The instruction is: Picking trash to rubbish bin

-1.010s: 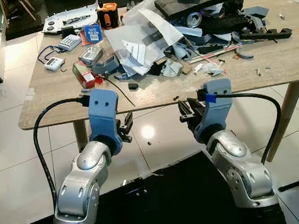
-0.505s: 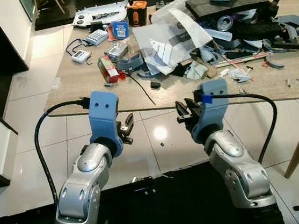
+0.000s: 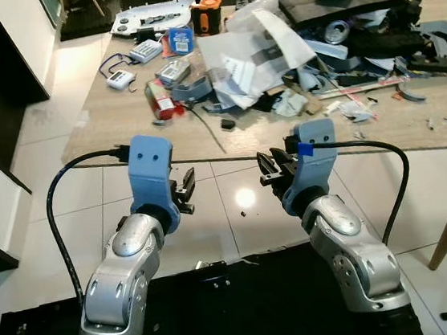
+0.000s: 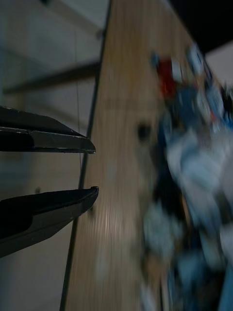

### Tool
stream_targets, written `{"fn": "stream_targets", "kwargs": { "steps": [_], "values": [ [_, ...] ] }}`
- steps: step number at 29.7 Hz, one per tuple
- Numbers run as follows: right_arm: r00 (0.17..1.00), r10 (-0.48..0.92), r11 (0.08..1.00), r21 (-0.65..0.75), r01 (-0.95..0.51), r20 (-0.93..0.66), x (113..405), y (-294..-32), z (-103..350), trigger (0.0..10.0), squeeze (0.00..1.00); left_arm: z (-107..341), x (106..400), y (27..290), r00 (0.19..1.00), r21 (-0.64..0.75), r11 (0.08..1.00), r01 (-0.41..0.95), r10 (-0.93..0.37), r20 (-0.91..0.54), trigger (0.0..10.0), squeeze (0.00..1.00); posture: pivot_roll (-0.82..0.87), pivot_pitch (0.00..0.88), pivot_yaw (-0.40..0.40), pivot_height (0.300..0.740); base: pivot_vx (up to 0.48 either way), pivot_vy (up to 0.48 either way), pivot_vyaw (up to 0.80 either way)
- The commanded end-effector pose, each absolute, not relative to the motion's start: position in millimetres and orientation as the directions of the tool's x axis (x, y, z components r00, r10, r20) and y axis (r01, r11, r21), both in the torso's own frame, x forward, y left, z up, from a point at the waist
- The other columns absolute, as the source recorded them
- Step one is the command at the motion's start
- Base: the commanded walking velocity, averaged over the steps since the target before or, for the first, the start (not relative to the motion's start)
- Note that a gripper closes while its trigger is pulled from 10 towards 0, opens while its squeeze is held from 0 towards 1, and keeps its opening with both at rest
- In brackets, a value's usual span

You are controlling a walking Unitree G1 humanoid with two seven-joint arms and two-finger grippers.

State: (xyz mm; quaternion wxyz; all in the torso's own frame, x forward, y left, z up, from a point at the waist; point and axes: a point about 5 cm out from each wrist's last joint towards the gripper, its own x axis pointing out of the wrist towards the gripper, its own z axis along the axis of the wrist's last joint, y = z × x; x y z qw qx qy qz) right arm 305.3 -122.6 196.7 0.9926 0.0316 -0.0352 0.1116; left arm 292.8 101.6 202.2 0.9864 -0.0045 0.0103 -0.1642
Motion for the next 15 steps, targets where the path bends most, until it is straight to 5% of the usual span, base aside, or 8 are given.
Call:
{"fn": "stream_targets", "kwargs": {
  "steps": [1,15],
  "values": [
    [0.973,0.221,0.972,0.065,-0.224,0.061,303.7,-122.0,192.8,10.0,0.0,198.1,292.4,101.9,0.947,-0.021,0.947,0.319,-0.32,-0.034,10.0,0.0,0.03,0.166,0.047,0.74,0.0,0.0,0.0],
    [0.974,0.217,0.973,0.067,-0.221,0.063,304.6,-122.0,193.5,10.0,0.0,199.9,292.4,101.8,0.945,-0.027,0.945,0.325,-0.326,-0.023,10.0,0.0,0.04,0.173,0.044,0.74,0.0,0.0,0.0]
  ]
}}
